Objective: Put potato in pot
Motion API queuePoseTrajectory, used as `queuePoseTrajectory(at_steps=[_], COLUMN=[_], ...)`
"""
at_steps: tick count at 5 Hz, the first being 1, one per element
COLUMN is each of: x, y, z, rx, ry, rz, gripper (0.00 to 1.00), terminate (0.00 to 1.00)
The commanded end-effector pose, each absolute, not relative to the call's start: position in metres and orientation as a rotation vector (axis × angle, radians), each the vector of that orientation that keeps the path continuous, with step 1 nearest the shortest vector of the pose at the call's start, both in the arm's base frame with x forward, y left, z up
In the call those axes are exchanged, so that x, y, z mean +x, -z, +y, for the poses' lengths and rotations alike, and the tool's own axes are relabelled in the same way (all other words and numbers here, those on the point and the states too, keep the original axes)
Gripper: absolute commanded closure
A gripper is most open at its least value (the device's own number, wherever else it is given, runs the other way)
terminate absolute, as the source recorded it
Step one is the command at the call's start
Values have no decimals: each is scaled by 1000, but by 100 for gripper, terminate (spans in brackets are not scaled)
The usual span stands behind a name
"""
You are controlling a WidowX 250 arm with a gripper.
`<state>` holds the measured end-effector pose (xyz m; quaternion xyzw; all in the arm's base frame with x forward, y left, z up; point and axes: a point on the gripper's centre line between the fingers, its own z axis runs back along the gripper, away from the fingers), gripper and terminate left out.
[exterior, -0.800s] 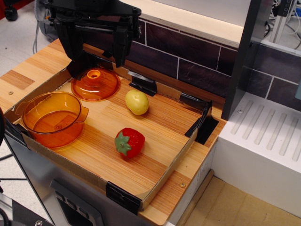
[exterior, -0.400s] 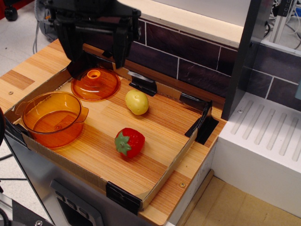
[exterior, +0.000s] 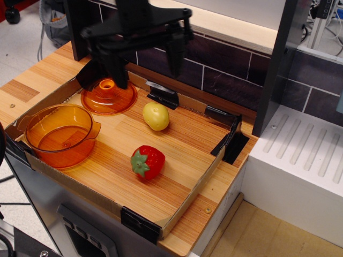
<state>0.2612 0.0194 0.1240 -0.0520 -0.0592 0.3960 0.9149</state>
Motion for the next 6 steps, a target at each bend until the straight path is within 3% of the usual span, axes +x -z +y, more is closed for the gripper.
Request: queuePoseTrajectory(at_steps=[1,3,6], x=[292,310,323], y=[-107,-85,-54], z=[37,55,66], rx=[-70,-30,-51], ry=[-1051,-1100,-1139], rz=[-154,-118,-75], gripper=[0,0,0], terminate=[0,0,0])
